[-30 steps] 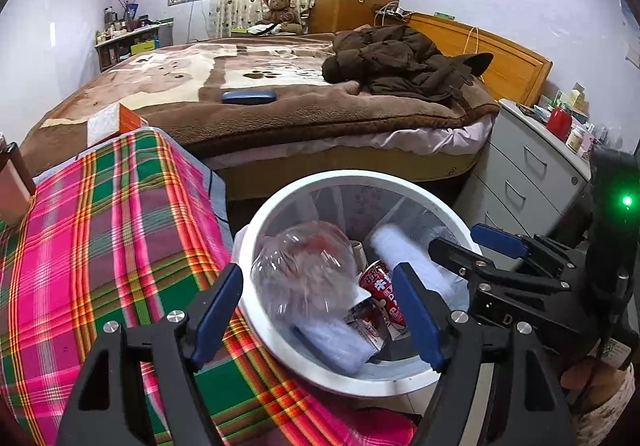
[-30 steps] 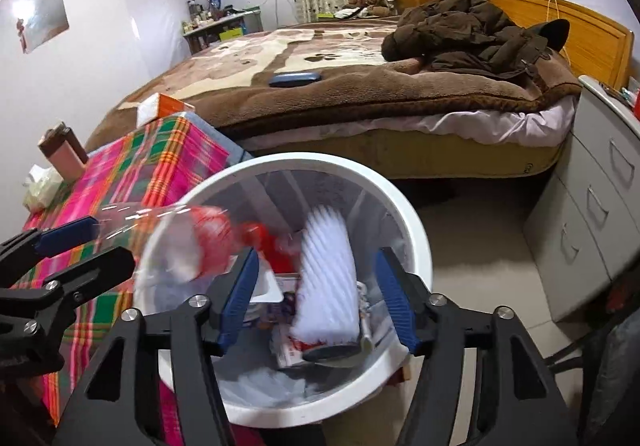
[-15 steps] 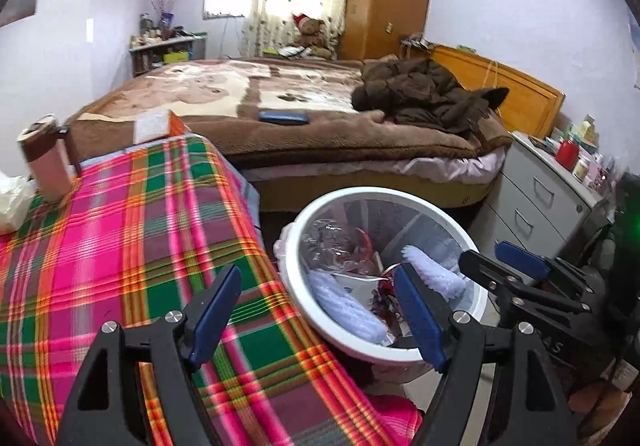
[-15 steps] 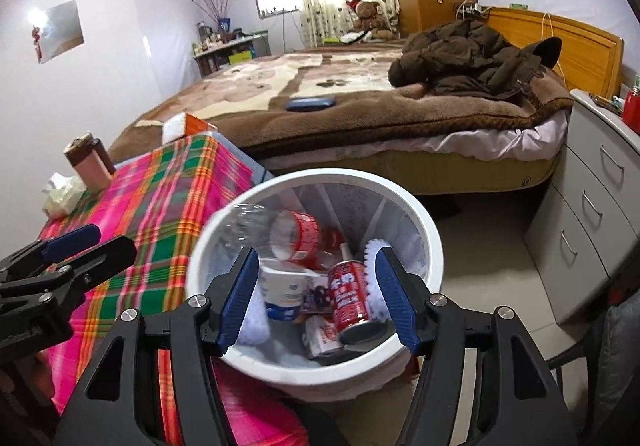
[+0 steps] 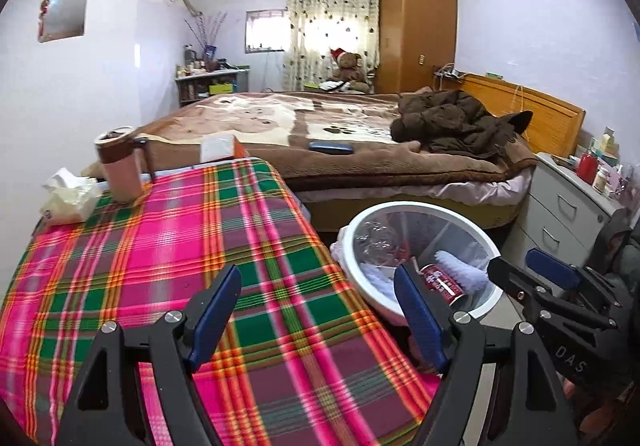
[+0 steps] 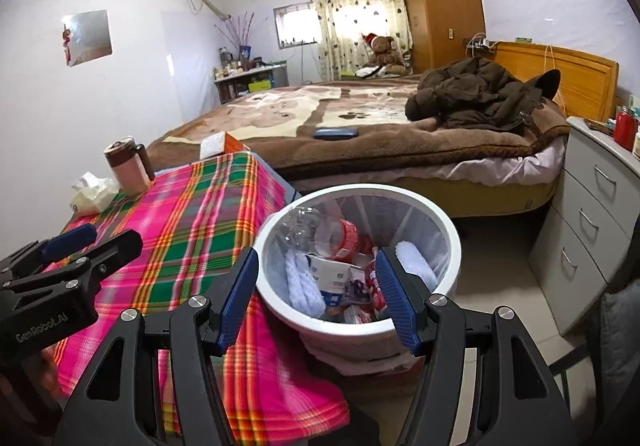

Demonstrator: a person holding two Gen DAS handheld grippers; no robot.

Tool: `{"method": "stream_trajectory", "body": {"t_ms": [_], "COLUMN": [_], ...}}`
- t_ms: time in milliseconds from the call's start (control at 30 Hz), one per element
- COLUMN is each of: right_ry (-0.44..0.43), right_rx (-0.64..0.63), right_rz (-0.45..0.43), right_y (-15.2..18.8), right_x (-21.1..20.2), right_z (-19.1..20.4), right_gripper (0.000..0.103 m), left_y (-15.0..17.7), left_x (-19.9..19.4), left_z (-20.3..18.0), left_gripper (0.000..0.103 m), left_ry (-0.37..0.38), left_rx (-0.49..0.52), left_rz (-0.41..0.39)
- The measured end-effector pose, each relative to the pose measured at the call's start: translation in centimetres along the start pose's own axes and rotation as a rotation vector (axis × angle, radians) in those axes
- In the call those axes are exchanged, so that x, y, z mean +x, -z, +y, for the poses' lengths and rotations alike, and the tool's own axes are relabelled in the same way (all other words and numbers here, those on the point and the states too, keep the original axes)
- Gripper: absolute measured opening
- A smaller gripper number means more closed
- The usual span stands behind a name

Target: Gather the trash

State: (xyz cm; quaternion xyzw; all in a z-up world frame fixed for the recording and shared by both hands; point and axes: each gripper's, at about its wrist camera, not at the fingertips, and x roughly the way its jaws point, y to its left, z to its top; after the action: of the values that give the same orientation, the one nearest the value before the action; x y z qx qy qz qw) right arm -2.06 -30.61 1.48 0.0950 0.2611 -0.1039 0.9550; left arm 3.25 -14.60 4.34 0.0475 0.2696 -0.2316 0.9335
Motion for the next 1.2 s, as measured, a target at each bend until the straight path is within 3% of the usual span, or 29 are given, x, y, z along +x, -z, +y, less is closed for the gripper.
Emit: {"method": "stream_trajectory", "body": {"t_ms": [133, 400, 1200], "right_ry": [0.011, 0.04, 0.014], "right_rx": [-0.027, -0.064, -0.041], "right_rz": [-0.027, -0.086, -0.074], "right_y": [0.5, 0.9, 1.4], "right_x": [-0.5, -1.5, -1.6], "right_z": [0.9, 2.2, 2.9], "right_gripper": [0.062, 0.062, 0.062], "left_y": [0.6, 1.7, 2.6], "left_x": [-1.1, -1.9, -2.4], "left_z": [0.4, 0.6, 1.6], "left_gripper": [0.08, 0.08, 0.08], "left_ry": [-0.07, -0.075, -0.094], "left_rx": [0.001, -0.006, -0.044], "left_rz": [-0.026, -0.03, -0.017]}}
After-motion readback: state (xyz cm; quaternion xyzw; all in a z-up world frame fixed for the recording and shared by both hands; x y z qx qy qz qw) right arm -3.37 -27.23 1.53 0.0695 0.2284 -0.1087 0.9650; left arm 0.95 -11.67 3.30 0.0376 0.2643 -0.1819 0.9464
